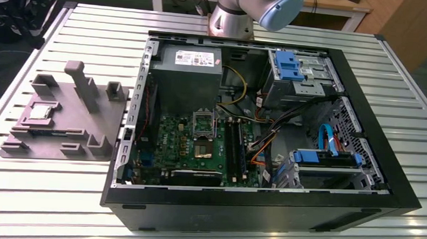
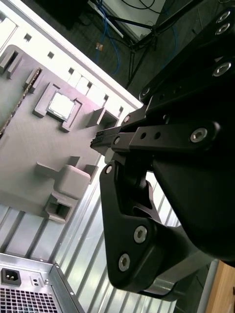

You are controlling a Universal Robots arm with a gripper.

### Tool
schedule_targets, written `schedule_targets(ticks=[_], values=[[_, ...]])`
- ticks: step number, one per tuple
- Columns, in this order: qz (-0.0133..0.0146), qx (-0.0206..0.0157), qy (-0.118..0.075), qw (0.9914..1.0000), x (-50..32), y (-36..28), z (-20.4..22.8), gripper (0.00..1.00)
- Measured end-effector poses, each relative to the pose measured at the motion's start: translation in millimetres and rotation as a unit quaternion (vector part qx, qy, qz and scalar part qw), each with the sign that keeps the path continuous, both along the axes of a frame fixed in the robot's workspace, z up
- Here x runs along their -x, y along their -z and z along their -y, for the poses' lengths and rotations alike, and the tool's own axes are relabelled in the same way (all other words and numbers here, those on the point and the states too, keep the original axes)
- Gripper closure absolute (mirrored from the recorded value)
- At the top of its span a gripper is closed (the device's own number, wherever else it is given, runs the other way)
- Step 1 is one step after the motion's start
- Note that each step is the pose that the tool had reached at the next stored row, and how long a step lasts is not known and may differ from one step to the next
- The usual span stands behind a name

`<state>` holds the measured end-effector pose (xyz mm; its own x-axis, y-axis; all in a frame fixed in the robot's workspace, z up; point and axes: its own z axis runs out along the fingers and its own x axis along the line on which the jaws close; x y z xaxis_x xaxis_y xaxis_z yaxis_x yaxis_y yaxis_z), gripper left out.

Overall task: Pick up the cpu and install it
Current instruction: 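Reach for the cpu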

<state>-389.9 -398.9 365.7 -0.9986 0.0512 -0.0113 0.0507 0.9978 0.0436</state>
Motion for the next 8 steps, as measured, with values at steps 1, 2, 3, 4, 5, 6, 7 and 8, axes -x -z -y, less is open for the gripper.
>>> schedule_targets(ticks=[1,2,3,4,5,6,7,8], values=[[-0.0001,0.0000,0.000,1.00000,0.1,0.1,0.0,0.90],[-0.0003,0.0000,0.000,1.00000,0.1,0.1,0.0,0.90],[-0.0004,0.0000,0.000,1.00000,0.1,0.1,0.0,0.90],[-0.0005,0.0000,0.000,1.00000,0.2,0.1,0.0,0.90],[-0.0005,0.0000,0.000,1.00000,0.3,0.2,0.0,0.90],[-0.0005,0.0000,0.000,1.00000,0.7,0.2,0.0,0.90],[-0.0005,0.0000,0.000,1.00000,0.9,0.3,0.0,0.90],[-0.0005,0.0000,0.000,1.00000,1.0,0.3,0.0,0.90]])
